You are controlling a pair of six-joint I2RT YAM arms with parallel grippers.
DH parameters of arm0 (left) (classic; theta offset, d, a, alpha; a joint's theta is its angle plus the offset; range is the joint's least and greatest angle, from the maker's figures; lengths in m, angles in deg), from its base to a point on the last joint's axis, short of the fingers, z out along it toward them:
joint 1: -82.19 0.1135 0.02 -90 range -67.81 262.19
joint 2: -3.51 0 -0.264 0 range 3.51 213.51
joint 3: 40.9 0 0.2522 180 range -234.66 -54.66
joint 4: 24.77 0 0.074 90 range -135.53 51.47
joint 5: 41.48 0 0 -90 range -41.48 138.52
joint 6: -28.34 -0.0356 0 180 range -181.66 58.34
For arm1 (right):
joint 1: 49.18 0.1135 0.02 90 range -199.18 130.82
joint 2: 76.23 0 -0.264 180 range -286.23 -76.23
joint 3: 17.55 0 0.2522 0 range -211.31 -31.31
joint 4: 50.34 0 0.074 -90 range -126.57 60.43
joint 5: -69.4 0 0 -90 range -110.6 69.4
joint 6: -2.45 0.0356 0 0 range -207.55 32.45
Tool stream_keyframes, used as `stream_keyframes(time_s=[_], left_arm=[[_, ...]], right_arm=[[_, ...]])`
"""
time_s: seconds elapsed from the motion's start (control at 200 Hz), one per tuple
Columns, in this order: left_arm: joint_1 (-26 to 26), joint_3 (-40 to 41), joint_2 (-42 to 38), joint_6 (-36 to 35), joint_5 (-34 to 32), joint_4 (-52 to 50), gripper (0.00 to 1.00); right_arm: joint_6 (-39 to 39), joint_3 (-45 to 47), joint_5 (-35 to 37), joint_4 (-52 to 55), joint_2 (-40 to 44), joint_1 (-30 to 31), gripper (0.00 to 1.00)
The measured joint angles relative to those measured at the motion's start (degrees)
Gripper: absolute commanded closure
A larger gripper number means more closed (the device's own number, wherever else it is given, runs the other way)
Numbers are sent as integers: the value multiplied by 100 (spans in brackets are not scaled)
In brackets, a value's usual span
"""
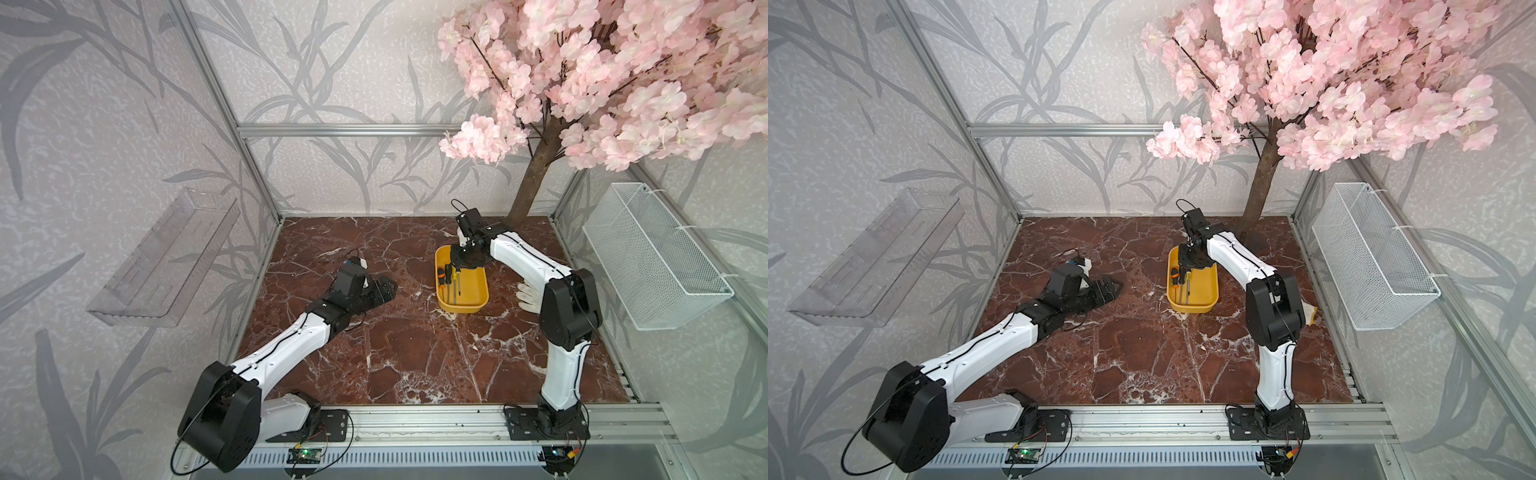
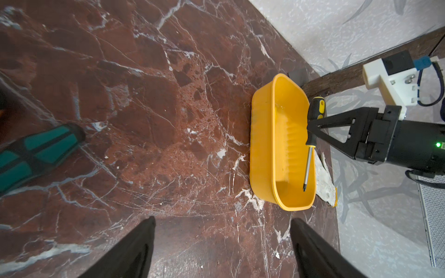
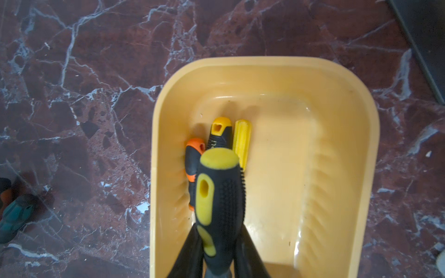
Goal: Put the screwdriver on the desktop into the storage box
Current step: Place the screwdriver in the storage box.
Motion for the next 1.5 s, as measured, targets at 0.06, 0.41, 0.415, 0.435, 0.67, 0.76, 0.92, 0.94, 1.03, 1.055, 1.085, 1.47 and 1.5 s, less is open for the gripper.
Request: stream_keyframes(time_s=[0.06, 0.41, 0.415, 0.435, 0.67, 0.76, 0.92, 0.94, 1.03, 1.055, 1.085, 1.47, 1.5], left_arm=[[-57, -20, 79, 4, 2, 20, 11], [-129, -22, 144, 11, -46, 28, 11], [-129, -22, 144, 11, -48, 28, 11], [-129, -22, 144, 11, -55, 28, 11], [-129, -20, 144, 9, -83, 28, 11], [-129, -20, 144, 7, -85, 28, 11], [-120, -17, 144, 0, -107, 20, 11], [-111, -15, 144, 0, -107, 20, 11], [-68, 20, 131, 0, -131, 20, 11], [-59, 35, 120, 0, -136, 20, 11], [-50, 59, 107, 0, -146, 22, 11], [105, 168, -81, -59, -236, 13, 11], [138, 168, -94, -85, -238, -2, 12]], right_arm=[[31, 68, 22, -59, -2, -68, 81], [79, 92, 136, -337, -391, -243, 80], [76, 92, 136, -337, -398, -243, 80], [76, 92, 140, -339, -437, -243, 79], [81, 90, 179, -374, -658, -243, 75], [96, 90, 179, -374, -710, -243, 69], [94, 79, 179, -367, -739, -243, 65], [92, 66, 179, -367, -739, -243, 65], [92, -4, 177, -367, -739, -243, 64], [92, -22, 177, -367, -737, -243, 64], [92, -33, 177, -367, -734, -243, 63], [76, -35, 120, -319, -487, -155, 55], [74, -26, 72, -323, -426, -140, 55]])
